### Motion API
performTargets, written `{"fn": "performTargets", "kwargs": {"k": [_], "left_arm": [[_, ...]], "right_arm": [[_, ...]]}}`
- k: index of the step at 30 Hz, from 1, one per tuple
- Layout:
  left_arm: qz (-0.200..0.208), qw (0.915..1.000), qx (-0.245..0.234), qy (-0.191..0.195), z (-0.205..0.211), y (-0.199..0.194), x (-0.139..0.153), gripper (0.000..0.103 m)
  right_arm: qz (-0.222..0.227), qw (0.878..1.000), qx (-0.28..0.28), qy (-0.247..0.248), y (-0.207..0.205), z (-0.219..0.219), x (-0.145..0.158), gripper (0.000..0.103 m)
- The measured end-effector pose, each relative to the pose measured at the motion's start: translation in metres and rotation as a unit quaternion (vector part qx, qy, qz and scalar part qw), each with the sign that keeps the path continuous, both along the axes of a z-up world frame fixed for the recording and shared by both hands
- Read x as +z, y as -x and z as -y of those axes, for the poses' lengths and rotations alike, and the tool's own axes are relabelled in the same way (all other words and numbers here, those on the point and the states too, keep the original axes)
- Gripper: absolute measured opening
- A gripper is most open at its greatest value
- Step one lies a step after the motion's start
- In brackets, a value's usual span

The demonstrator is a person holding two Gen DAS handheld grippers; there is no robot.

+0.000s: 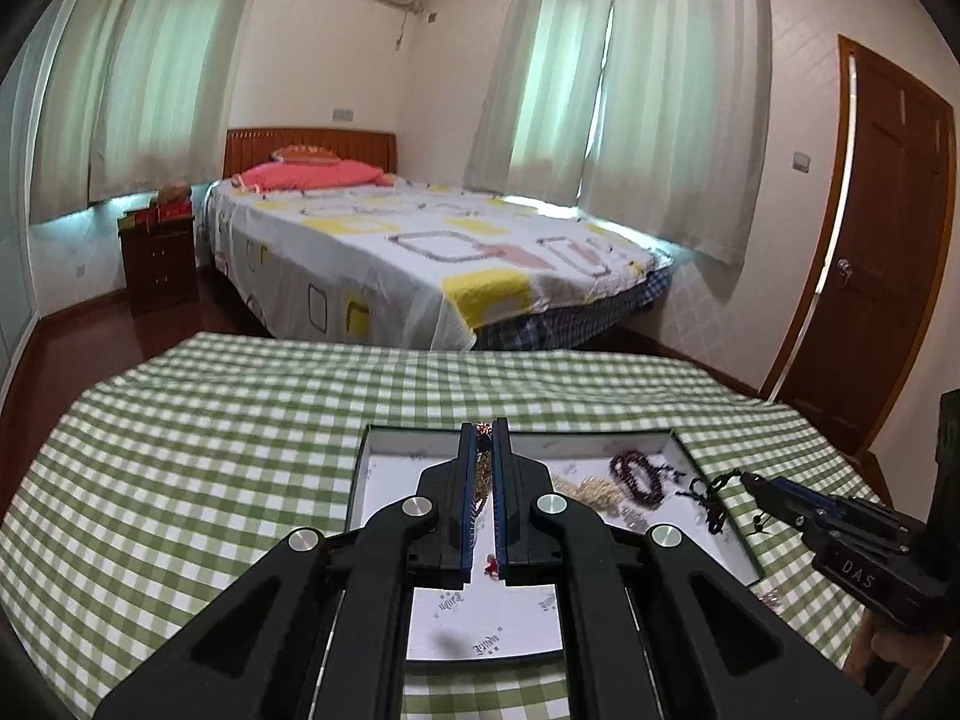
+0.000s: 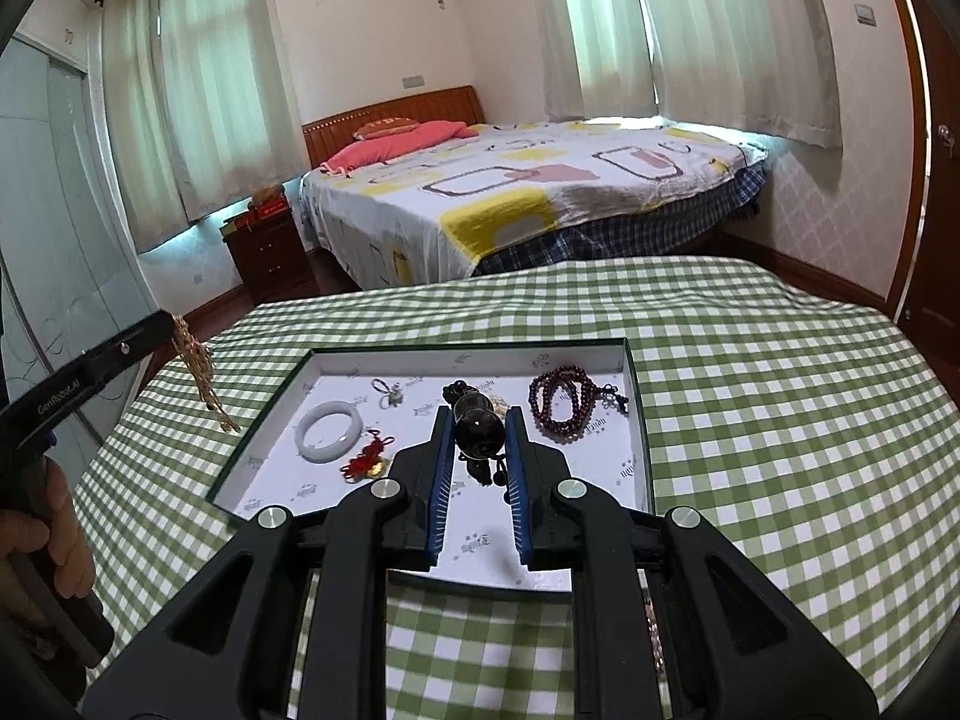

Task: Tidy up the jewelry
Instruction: 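Carry the gold chain into the tray with the left gripper while the right carries the pendant in, both releasing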

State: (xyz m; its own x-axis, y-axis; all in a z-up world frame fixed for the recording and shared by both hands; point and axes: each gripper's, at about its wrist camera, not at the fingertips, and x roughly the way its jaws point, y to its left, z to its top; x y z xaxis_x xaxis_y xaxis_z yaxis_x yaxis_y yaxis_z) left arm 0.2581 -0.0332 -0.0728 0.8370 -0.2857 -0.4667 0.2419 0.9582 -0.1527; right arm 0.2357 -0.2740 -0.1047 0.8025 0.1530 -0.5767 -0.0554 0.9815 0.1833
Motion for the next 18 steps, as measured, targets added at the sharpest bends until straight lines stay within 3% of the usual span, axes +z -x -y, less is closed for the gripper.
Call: {"fn": "performTargets", "kwargs": {"k": [10,18], "left_arm": [[-0.08,0.9964,0.022,-0.018,-0.004,-0.029,-0.074,0.005],[-0.119,0.9921,0.028,-0.029,-0.004,-0.037,-0.102,0.005]], "right_arm": [[-0.068,0.997,-0.02,-0.006,-0.026,0.012,-0.061,0.017],[-0.103,0.994,-0.027,-0.003,-0.038,0.017,-0.084,0.017]]}}
